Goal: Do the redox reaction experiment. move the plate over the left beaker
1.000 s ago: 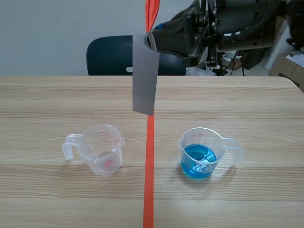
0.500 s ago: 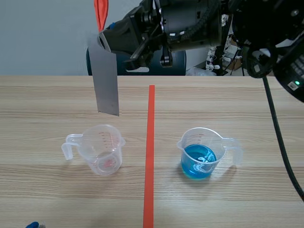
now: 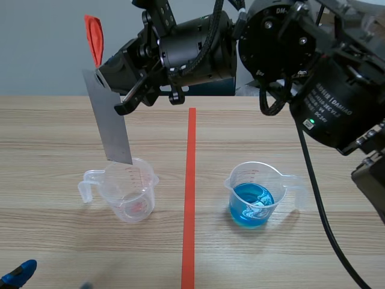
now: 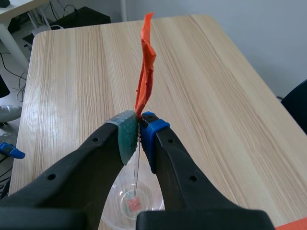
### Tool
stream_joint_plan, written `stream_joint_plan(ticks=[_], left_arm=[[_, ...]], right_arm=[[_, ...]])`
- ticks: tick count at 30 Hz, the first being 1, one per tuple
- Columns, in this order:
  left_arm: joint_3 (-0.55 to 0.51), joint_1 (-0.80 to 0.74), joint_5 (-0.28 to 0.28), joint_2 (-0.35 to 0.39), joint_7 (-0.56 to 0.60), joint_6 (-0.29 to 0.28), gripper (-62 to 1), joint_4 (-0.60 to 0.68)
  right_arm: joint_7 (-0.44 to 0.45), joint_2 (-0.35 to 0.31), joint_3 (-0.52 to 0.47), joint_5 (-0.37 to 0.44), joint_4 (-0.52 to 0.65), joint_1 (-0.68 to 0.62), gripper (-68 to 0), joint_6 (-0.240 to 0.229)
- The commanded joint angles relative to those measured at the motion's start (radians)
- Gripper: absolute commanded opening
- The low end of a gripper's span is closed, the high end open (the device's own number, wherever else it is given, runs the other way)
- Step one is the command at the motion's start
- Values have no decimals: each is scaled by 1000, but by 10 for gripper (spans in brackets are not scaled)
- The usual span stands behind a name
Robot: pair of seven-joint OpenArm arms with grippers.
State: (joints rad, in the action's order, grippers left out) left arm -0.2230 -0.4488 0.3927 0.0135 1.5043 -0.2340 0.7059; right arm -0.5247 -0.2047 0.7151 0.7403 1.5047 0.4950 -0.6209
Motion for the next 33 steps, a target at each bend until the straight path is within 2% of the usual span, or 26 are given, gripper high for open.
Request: stream_joint_plan(ticks=[1,11,17,22,26,29,33], left_arm=[[-2,1,-7,1,50,2,-96,35],[-2,1,-7,1,50,3,-96,79],[-2,3,-14,1,50,2,-96,79],[-2,0,-15,-2,50,-2,-96,78],[-2,0,-74,-2,50,-2,-96,74],[-2,0,-85,-2,50,-2,-96,74],[-2,0,-85,-2,50,-2,-33,74]], right_arm=[[26,11,8,-5,-8,21,-669,3],[57,33,48,-39,-82,21,-669,3],[102,33,53,-108,-126,21,-669,3],[128,33,54,-135,-155,20,-669,3],[140,33,60,-136,-180,20,-669,-1],[151,33,78,-144,-196,18,-669,-1],[185,33,103,-198,-206,3,-669,0]])
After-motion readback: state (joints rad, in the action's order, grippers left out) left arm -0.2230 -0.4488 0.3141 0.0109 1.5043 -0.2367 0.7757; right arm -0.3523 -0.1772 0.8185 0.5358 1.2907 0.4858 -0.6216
